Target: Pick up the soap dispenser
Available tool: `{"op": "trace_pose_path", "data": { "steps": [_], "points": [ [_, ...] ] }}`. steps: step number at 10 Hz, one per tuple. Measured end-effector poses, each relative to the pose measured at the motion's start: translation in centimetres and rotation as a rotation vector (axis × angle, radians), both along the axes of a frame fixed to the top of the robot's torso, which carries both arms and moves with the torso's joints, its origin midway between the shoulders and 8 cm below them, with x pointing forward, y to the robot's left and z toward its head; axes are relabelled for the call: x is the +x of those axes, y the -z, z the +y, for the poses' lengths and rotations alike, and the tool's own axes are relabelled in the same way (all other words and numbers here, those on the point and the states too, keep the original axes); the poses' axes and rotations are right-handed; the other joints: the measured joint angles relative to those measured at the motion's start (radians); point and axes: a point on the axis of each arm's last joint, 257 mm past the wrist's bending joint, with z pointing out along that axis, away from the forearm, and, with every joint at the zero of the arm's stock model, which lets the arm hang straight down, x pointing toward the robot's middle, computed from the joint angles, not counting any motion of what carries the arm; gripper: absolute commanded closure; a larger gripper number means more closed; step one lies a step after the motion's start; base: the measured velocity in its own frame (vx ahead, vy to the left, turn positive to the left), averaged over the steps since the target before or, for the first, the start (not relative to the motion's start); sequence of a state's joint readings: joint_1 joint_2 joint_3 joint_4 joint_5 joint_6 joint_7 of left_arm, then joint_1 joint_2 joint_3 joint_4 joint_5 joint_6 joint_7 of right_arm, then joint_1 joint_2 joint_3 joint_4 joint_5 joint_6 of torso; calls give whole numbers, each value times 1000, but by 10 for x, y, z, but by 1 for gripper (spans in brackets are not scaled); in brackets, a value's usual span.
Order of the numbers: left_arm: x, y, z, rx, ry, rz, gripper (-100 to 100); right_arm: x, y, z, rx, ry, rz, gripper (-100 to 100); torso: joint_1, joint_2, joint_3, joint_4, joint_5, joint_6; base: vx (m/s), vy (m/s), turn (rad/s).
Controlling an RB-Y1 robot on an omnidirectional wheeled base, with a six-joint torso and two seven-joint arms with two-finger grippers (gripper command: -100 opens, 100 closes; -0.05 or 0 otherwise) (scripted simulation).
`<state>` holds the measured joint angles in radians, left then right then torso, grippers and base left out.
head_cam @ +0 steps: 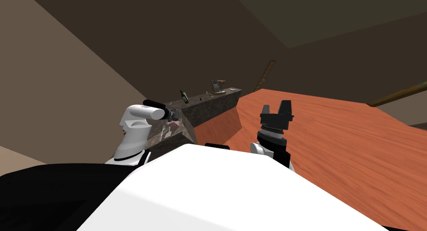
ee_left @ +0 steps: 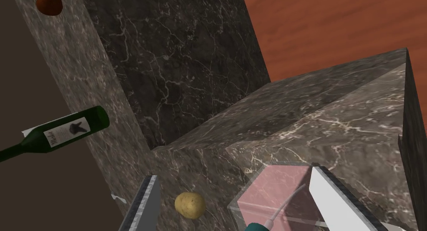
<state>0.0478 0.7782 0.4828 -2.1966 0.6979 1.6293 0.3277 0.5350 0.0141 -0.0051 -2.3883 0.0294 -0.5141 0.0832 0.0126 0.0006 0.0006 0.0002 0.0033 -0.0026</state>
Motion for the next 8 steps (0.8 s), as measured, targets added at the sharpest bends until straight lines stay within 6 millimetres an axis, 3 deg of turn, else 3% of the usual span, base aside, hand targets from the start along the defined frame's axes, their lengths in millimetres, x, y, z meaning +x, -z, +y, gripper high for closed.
{"op": "trace_pose_path", "data": {
  "steps": [3, 8],
  "points": [
    [-16, 4, 6, -6, -32, 57, -100, 0, 0, 0, 0, 0, 0, 0, -1, 0, 0, 0, 0, 0, -28, 106, -72],
    [-46, 11, 17, -21, -101, 159, -100, 0, 0, 0, 0, 0, 0, 0, 3, -1, -1, 0, 1, 0, -13, 161, -65]
  ]
}}
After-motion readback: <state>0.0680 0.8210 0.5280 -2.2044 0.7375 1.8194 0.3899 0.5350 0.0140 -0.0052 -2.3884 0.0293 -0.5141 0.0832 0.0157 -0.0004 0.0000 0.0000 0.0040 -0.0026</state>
